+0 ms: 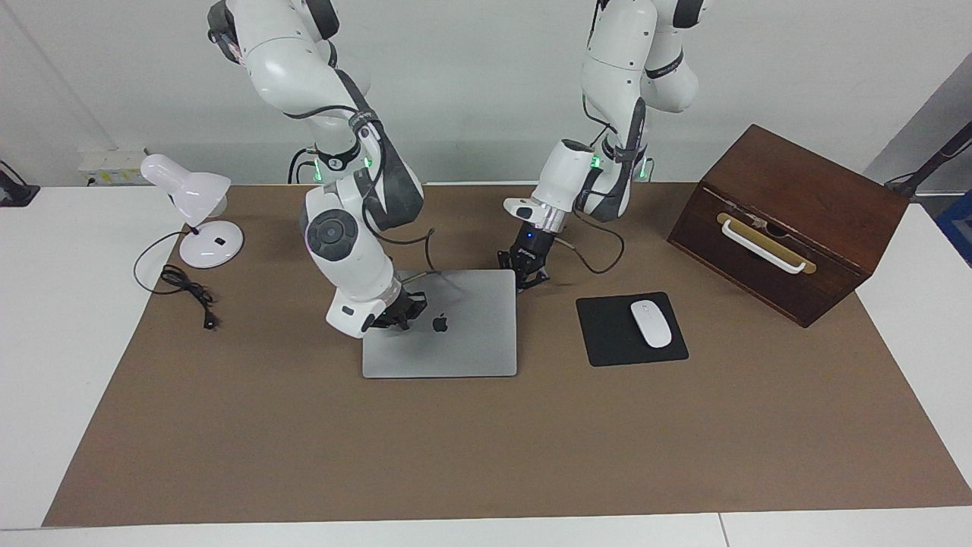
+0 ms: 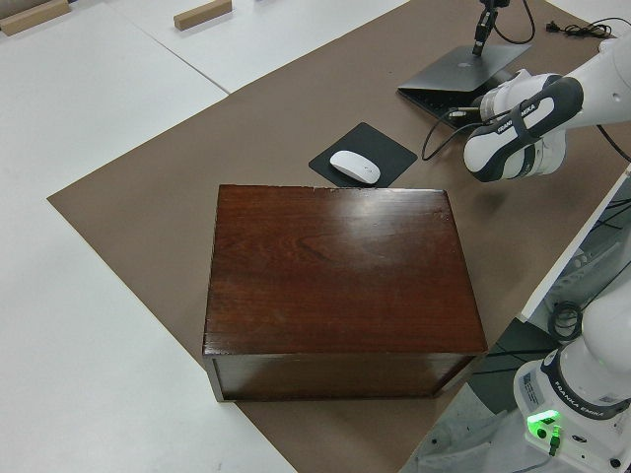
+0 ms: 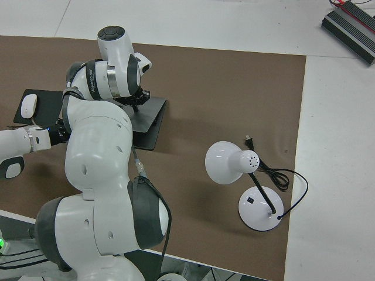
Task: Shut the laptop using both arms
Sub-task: 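Push the screen down toward the robot with the right gripper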
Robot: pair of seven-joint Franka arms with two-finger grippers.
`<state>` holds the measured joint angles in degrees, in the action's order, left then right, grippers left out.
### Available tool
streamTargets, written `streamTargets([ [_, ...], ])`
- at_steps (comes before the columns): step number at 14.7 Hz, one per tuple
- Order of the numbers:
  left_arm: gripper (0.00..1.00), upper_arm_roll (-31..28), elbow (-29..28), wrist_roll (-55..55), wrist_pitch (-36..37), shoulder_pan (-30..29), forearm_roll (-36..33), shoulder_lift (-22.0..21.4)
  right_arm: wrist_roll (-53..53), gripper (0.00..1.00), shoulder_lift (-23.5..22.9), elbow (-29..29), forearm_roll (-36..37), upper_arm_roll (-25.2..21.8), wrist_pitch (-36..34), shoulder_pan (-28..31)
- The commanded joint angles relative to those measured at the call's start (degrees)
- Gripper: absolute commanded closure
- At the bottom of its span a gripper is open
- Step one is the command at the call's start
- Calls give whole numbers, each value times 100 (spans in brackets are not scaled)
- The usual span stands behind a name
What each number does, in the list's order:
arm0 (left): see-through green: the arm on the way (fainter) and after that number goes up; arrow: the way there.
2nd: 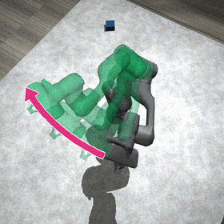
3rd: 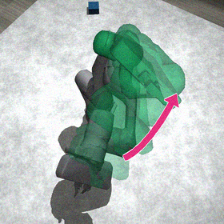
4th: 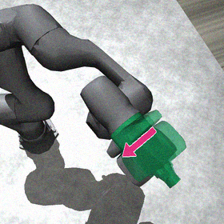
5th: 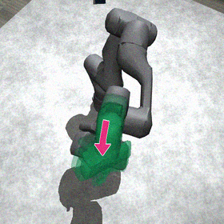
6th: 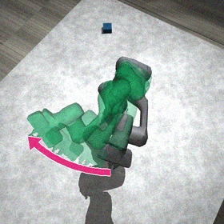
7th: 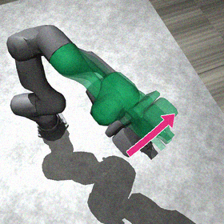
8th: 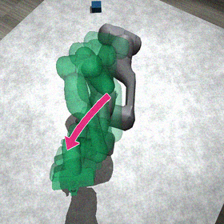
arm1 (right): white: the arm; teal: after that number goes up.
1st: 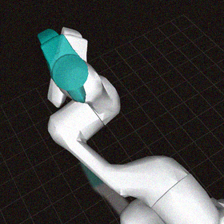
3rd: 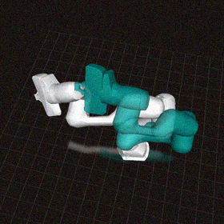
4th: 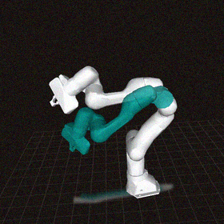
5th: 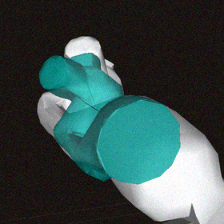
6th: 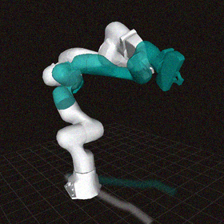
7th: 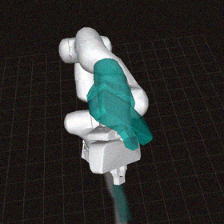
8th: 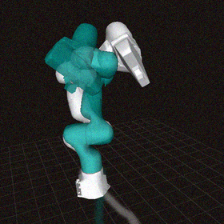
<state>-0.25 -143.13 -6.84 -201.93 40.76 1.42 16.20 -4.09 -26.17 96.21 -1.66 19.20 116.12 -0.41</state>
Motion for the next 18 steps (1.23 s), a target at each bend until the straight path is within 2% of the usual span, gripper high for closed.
streamTargets([
  [1,100,-28,-365,-125,136,-7,16,129,-101,100,218,529,-18,57,340,85],
  [9,100,-28,-365,-125,136,2,16,138,-92,100,218,873,-18,57,719,102],
  [14,100,-28,-365,-125,136,2,24,138,-101,100,209,777,-18,57,666,102],
  [18,100,-28,-365,-125,145,2,25,138,-101,100,209,347,-18,57,263,94],
])
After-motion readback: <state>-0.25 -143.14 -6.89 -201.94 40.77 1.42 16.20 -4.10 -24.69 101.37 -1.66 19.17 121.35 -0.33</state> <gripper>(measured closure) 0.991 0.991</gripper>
